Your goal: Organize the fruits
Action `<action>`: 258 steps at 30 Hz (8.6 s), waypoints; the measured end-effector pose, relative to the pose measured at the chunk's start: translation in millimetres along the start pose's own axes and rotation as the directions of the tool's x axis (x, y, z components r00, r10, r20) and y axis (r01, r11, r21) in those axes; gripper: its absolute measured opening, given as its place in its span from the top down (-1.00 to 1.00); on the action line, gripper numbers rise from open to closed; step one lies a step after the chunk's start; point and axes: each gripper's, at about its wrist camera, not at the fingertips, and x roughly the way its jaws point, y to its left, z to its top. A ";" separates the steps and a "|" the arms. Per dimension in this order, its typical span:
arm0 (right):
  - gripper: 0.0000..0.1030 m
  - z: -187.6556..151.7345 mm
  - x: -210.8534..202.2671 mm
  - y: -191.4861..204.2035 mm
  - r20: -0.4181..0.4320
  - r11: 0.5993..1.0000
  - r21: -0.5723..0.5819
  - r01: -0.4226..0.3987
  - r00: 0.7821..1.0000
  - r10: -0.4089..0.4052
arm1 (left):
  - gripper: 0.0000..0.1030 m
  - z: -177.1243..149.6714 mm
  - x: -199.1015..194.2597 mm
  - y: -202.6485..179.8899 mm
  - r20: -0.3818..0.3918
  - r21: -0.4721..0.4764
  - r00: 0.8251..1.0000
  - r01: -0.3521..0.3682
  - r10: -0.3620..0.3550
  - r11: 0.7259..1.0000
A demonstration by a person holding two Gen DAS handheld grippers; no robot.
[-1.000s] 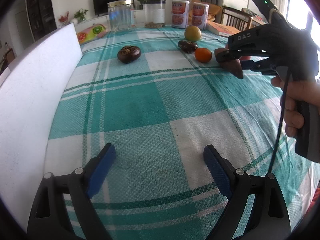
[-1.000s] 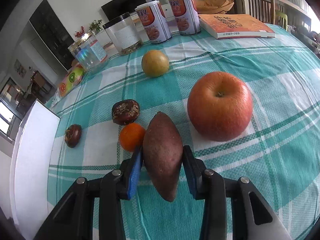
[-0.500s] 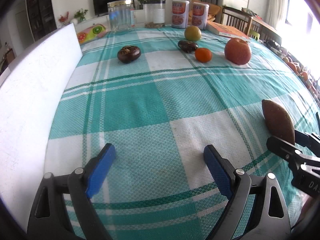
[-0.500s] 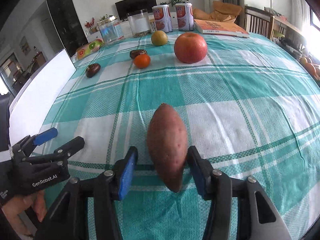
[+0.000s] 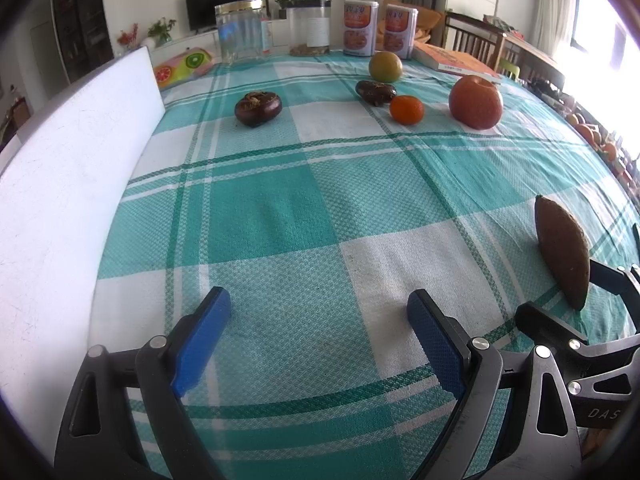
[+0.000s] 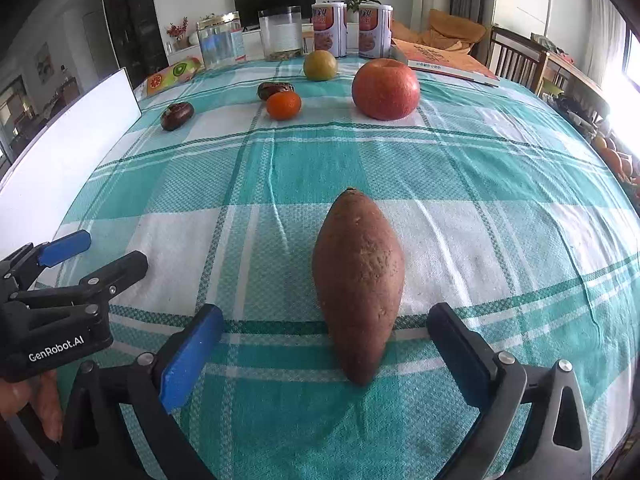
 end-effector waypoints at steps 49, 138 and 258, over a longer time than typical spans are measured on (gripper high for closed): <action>-1.00 0.2 0.0 0.0 0.000 1.000 0.002 0.004 1.000 -0.004 | -0.04 -13.9 -29.1 -12.5 -0.069 0.076 0.987 0.151 -0.146 0.986; -1.00 -1.5 0.2 0.5 -0.003 1.000 -0.002 0.008 1.000 -0.008 | -0.69 -30.1 -24.5 -3.5 0.016 0.077 0.999 0.050 -0.052 0.996; -0.22 73.2 1.1 -79.4 -0.216 0.983 -0.185 -0.006 0.976 -0.035 | 0.46 -30.9 -179.8 72.0 0.108 -0.032 0.930 0.357 -0.352 0.934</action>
